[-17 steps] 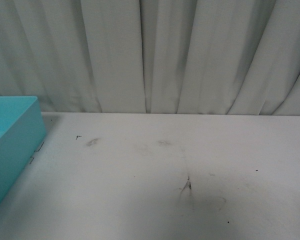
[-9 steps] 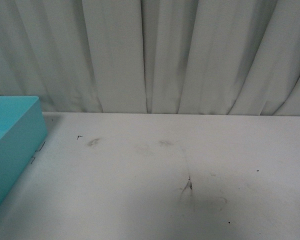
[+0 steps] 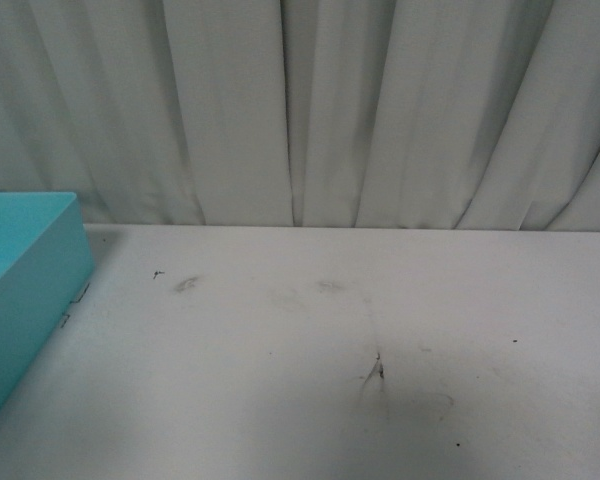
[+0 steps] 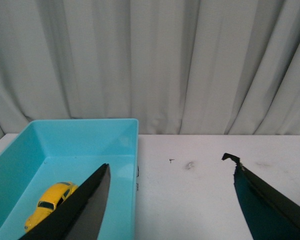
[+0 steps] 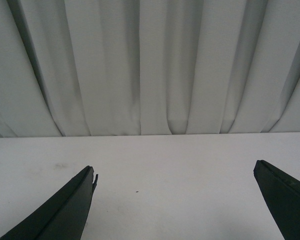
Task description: Wind up and store yellow beetle toy
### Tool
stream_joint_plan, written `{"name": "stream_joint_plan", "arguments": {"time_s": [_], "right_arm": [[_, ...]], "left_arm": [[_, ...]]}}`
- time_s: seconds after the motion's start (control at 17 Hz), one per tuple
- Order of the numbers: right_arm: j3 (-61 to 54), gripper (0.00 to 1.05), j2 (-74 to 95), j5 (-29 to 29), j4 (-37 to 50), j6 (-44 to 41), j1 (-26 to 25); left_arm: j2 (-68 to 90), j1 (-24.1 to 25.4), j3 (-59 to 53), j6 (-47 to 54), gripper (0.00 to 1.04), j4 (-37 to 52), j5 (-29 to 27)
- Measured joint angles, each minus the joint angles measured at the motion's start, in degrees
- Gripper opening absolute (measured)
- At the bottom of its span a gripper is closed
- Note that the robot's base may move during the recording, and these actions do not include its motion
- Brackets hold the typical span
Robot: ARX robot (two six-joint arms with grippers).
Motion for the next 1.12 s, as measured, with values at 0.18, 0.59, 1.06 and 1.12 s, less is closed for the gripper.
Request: {"name": "stream_joint_plan", "arguments": {"time_s": [0.18, 0.59, 1.06, 1.12], "right_arm": [[0.00, 0.98, 0.02, 0.00, -0.02, 0.00, 0.00], [0.00, 0.98, 0.04, 0.00, -0.13, 0.00, 0.00], [0.00, 0.98, -0.02, -0.04, 0.31, 0.00, 0.00], [0.00, 0.98, 0.02, 0.02, -0.15, 0.00, 0.00]], "left_arm": [[0.00, 0.00, 0.00, 0.02, 0.98, -0.02, -0.02], [0.00, 0.00, 0.00, 0.00, 0.98, -0.11, 0.00], [0.00, 0.00, 0.00, 0.00, 0.98, 0.26, -0.07], [0.00, -0.02, 0.00, 0.00, 0.98, -0.13, 0.04]]}}
